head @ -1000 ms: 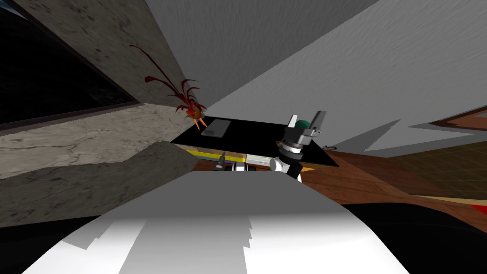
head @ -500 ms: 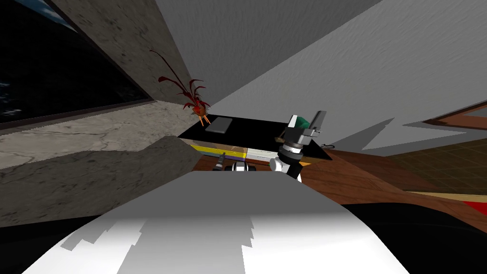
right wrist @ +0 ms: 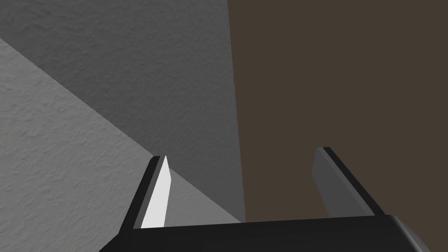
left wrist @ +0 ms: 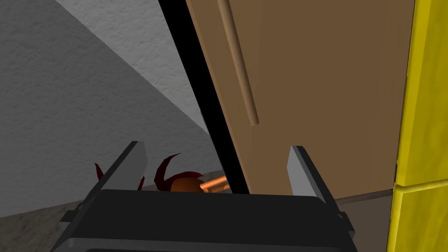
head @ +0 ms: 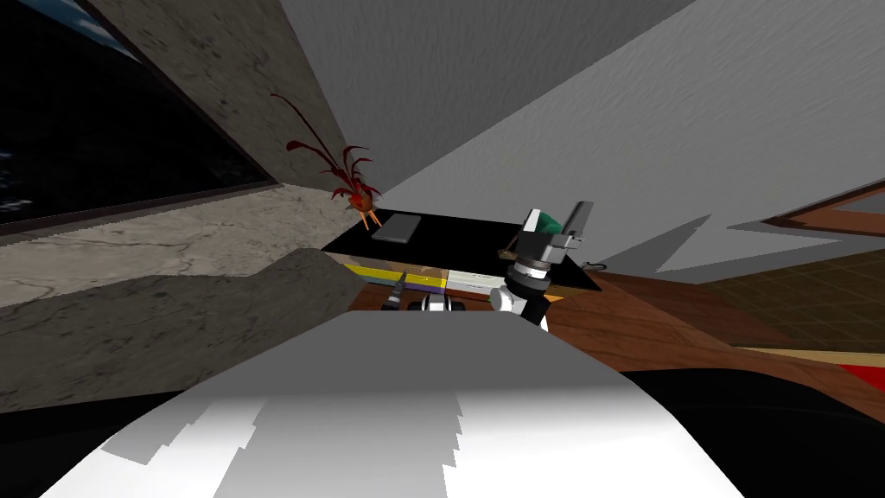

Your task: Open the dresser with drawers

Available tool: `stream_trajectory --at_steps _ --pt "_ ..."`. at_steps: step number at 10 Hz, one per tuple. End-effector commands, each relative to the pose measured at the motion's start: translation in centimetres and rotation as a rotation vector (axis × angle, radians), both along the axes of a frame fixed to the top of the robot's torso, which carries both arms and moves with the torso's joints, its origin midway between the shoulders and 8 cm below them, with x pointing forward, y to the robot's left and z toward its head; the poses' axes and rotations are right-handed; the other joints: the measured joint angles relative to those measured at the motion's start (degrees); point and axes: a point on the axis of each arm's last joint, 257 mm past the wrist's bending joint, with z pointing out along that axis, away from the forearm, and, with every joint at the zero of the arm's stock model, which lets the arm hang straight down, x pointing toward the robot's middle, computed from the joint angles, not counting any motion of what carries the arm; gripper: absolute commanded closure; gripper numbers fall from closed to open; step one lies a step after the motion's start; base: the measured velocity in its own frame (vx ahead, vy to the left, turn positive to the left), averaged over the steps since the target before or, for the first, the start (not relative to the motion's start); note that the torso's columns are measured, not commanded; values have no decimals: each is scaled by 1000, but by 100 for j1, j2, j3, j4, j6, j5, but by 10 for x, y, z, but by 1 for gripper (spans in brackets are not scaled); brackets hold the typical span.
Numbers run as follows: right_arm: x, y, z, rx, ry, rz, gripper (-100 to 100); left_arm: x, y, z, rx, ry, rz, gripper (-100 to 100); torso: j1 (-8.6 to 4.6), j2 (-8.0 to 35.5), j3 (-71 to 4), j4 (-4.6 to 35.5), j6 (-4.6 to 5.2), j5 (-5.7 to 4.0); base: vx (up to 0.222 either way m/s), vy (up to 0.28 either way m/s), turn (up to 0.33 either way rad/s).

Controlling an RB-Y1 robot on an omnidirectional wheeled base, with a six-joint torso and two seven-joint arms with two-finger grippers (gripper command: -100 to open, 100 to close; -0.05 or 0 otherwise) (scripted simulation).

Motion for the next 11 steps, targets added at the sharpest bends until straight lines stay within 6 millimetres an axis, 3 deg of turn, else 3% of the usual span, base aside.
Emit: stream_trajectory --at_steps 1,4,5,6,7,8,11 --pt "0 0 0 0 0 0 0 16 -2 1 -3 8 3 -100 -7 5 1 -1 -1 -2 165 -139 -24" --pt "0 0 0 0 0 0 0 19 -35 0 -70 13 8 -100 29 56 31 12 -3 6 68 -68 -5" --pt "0 0 0 0 0 0 0 19 -28 0 -58 12 7 -100 42 62 36 15 -3 11 0 0 0" --pt "0 0 0 0 0 0 0 31 -28 4 -57 12 8 -100 32 48 28 12 -2 8 32 -21 -5" --pt "0 0 0 0 0 0 0 25 -29 3 -59 9 7 -100 11 23 13 5 -1 3 19 -12 -2" --pt "0 0 0 0 0 0 0 26 -29 3 -58 11 7 100 8 20 9 2 -3 1 0 0 0" --pt "0 0 0 0 0 0 0 32 -30 6 -58 11 -1 100 12 101 51 26 -15 -8 -161 28 21"
